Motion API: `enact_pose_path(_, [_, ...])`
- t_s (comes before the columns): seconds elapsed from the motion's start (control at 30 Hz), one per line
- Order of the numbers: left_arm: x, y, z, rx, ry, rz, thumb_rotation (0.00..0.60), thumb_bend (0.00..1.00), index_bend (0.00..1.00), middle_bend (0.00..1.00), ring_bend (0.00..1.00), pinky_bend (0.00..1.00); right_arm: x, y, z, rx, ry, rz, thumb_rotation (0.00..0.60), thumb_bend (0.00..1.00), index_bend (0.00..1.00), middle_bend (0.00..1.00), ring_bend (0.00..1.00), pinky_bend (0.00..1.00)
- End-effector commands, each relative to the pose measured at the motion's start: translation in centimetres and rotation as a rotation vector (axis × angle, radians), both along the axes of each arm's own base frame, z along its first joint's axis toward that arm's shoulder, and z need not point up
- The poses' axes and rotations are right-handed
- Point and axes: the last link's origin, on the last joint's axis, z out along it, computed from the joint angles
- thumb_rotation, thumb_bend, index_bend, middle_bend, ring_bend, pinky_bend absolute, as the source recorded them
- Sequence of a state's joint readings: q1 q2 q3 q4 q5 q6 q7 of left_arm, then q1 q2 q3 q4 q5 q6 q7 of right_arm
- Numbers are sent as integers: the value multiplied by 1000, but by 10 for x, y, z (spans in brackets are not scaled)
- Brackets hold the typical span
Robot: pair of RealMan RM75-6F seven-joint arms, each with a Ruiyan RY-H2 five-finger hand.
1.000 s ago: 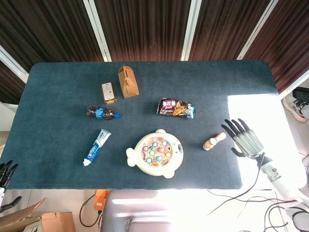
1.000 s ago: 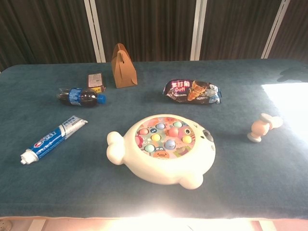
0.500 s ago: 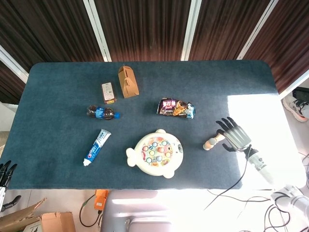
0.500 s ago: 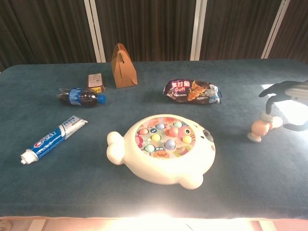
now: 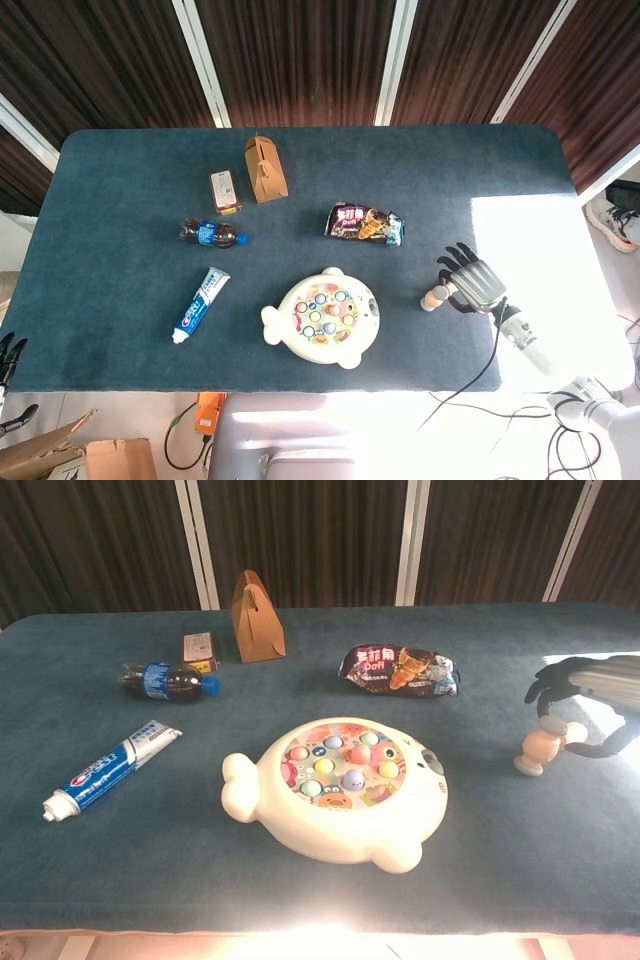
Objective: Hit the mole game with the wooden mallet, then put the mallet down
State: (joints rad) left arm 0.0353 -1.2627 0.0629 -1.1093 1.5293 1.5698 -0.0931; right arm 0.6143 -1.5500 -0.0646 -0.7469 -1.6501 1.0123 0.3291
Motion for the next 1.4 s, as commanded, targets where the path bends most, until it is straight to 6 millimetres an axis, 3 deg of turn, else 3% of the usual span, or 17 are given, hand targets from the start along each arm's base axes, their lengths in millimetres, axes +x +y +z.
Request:
enact_pose_path(0.03, [0,0,0,1,7,4,600,117,0,0,0,69,0,0,-2,2,0,2,600,303,488,209,48,62])
enact_pose_path(0.77, [0,-1,1,-10,7,13,600,117,0,0,0,69,3,-1,-10,8,2,6,600,304,531,213,54,65])
enact_pose_path(1.2, [-1,-2,1,-14,5,16,600,117,0,0,0,69,5,-2,-15,7,6,6,600,366,625,275,91,68])
enact_pose_path(1.4, [-2,-3,2,-11,5,15,600,118,0,0,0,69,4,0,-15,-4,2,16,600,385,726,403,225,246])
